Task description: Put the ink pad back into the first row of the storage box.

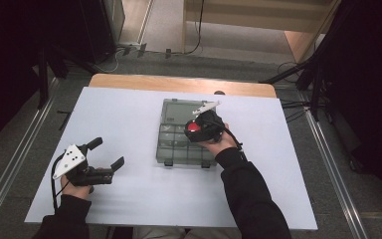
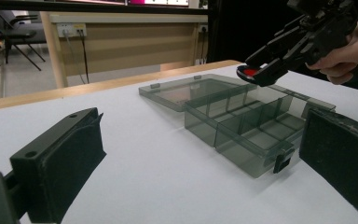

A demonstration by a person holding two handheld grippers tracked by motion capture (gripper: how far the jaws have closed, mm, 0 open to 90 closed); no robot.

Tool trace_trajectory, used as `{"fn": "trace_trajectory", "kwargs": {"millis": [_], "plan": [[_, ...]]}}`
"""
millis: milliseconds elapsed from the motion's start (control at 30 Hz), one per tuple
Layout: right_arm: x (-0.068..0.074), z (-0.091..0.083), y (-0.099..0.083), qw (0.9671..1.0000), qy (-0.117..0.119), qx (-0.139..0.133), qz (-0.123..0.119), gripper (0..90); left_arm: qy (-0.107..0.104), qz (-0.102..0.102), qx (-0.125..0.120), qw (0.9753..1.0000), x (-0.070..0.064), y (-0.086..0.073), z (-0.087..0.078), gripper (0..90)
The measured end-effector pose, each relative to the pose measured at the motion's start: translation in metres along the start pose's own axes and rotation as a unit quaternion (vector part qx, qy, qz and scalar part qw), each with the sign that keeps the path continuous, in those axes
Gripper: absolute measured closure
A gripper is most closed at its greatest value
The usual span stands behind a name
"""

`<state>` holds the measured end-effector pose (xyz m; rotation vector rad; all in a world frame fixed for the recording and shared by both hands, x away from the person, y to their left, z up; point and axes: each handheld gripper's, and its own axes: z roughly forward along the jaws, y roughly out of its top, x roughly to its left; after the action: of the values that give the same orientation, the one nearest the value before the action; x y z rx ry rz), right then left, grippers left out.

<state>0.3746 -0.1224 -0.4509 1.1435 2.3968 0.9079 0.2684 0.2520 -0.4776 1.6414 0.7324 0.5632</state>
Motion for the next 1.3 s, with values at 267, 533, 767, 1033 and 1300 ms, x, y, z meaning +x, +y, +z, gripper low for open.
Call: {"fn": "trace_trajectory", "kwargs": {"millis": [267,533,767,1033,1300], "plan": [[-0.002,0.009,-0.005,0.9994,-0.005,0.025,0.023,3.6,-0.002,-0.001,0.003,1.0000,0.000,0.000,0.001,0.0],[-0.001,-0.007,-0.004,0.9993,0.005,0.003,0.037,0.0,-0.002,-0.002,0.002,1.0000,0.000,0.000,0.001,0.0],[0.001,-0.022,-0.005,0.9994,0.005,-0.010,0.032,0.0,-0.001,0.000,0.003,1.0000,0.000,0.000,0.001,0.0],[-0.002,-0.041,-0.017,0.9991,-0.003,-0.014,0.039,0.0,-0.001,0.000,0.002,1.0000,0.000,0.000,0.000,0.0],[-0.009,-0.058,-0.032,0.9985,-0.013,-0.009,0.053,0.0,0.000,-0.003,0.002,1.0000,-0.001,0.000,0.001,0.0]]}}
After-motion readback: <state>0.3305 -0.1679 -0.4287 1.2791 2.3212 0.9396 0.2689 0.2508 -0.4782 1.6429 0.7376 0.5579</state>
